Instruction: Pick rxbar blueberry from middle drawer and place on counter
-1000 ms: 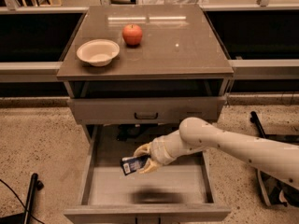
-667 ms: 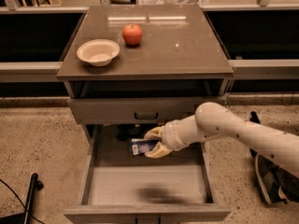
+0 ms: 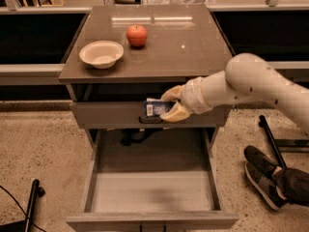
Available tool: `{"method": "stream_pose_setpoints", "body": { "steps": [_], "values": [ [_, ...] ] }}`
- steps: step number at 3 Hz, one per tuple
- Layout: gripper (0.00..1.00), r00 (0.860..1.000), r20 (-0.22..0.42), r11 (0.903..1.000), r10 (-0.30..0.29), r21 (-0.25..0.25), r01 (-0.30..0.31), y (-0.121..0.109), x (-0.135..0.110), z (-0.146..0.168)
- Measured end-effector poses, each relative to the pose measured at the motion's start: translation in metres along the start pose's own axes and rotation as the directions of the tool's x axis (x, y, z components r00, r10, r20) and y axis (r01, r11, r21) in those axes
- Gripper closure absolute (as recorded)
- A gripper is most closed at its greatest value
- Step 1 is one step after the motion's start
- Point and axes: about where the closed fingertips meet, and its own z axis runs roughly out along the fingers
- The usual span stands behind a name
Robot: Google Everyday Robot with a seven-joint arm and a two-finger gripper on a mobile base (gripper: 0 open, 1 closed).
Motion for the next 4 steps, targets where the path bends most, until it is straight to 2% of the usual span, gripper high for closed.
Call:
{"method": "stream_pose_setpoints", "body": {
  "steps": [1,2,3,4],
  "values": [
    [1.00,0.997,-0.074,0.9976,-0.019,0.065,0.024,-0.051,-0.035,-0.047],
    [1.00,0.989,-0.143,0.9925,0.024,0.122,-0.006,-0.102,-0.050,-0.079],
    [0.82,0.966,-0.160,0.9657,0.203,0.196,-0.171,-0.158,-0.024,-0.095],
    [0.59,0.901,-0.133,0.8994,0.412,0.219,-0.378,-0.195,0.021,-0.083]
  ]
}}
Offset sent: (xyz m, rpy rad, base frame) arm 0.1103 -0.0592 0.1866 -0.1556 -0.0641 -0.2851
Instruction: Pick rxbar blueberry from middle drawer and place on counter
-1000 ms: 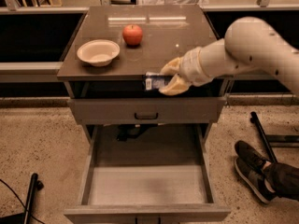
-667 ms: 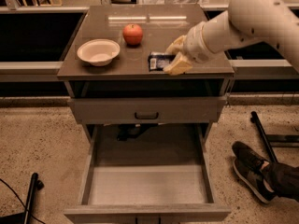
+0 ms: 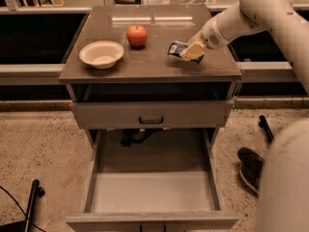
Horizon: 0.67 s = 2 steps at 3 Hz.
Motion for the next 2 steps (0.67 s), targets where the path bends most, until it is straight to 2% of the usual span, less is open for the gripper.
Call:
{"method": "stream_pose_setpoints", "body": {
  "steps": [1,2],
  "values": [
    [0.36,0.991,0.033,0.9915,0.130,-0.001,-0.130,-0.034,0.008,0.018],
    [0.12,0.989,0.055,0.9900,0.139,0.016,-0.140,-0.046,0.004,0.016]
  ]
}}
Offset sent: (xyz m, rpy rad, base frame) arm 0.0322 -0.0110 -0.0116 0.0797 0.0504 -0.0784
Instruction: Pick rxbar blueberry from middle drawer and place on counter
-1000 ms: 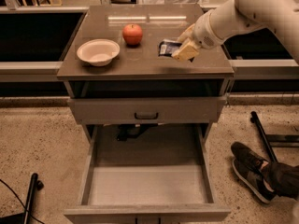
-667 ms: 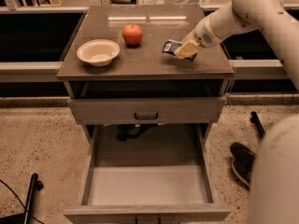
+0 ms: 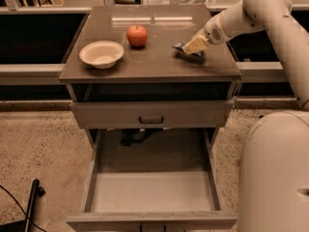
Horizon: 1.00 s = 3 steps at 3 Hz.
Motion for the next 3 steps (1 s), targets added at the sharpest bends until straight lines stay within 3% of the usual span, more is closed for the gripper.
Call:
{"method": "stream_pose_setpoints", "body": {
  "steps": [1,2,3],
  "values": [
    [0.00,1.000,-0.003,1.0000,0.000,-0.004,0.000,0.001,0.001,0.001],
    [0.00,1.000,-0.009,0.9994,-0.009,-0.034,0.008,-0.002,0.020,-0.015],
    [0.00,0.998,-0.054,0.9988,-0.041,-0.028,0.039,-0.009,0.052,-0.061]
  ]
}}
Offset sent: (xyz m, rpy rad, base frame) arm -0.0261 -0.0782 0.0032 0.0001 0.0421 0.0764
